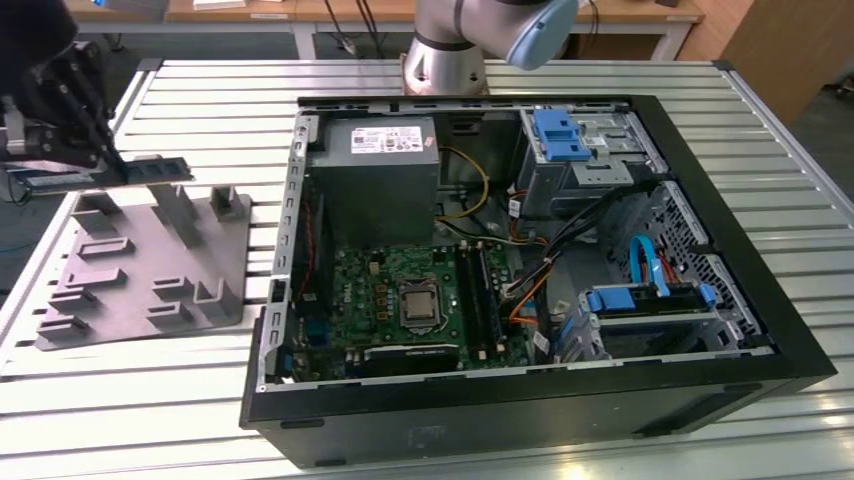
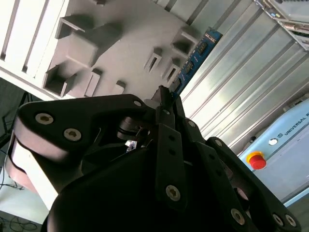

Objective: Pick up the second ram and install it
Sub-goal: 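Pick up the second ram and move it above second insertion slot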

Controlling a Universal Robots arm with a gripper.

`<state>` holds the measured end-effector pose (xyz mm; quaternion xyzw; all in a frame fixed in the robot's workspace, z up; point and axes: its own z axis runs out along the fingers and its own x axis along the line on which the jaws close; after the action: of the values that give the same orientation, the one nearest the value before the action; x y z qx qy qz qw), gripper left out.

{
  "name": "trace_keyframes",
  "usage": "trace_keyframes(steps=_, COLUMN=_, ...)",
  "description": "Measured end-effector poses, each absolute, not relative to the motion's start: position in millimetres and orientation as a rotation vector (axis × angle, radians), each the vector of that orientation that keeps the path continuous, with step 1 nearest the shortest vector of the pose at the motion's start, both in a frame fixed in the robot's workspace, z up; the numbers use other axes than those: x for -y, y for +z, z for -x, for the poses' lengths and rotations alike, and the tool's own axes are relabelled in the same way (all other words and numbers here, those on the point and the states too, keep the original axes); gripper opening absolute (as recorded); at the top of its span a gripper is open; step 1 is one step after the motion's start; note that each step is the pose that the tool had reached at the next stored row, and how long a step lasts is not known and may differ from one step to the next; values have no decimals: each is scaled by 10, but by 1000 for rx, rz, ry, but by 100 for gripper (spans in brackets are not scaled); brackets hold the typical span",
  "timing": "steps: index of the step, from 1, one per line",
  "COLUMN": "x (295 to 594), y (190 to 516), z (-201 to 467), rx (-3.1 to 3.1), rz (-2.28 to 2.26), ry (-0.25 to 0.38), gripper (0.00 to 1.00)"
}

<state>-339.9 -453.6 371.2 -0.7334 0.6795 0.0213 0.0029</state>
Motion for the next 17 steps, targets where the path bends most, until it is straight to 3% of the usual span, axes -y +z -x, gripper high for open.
trace_keyframes(steps=17, x=4536, y=3709, z=2627, rx=-2131, rz=2300, ry=67, gripper=14)
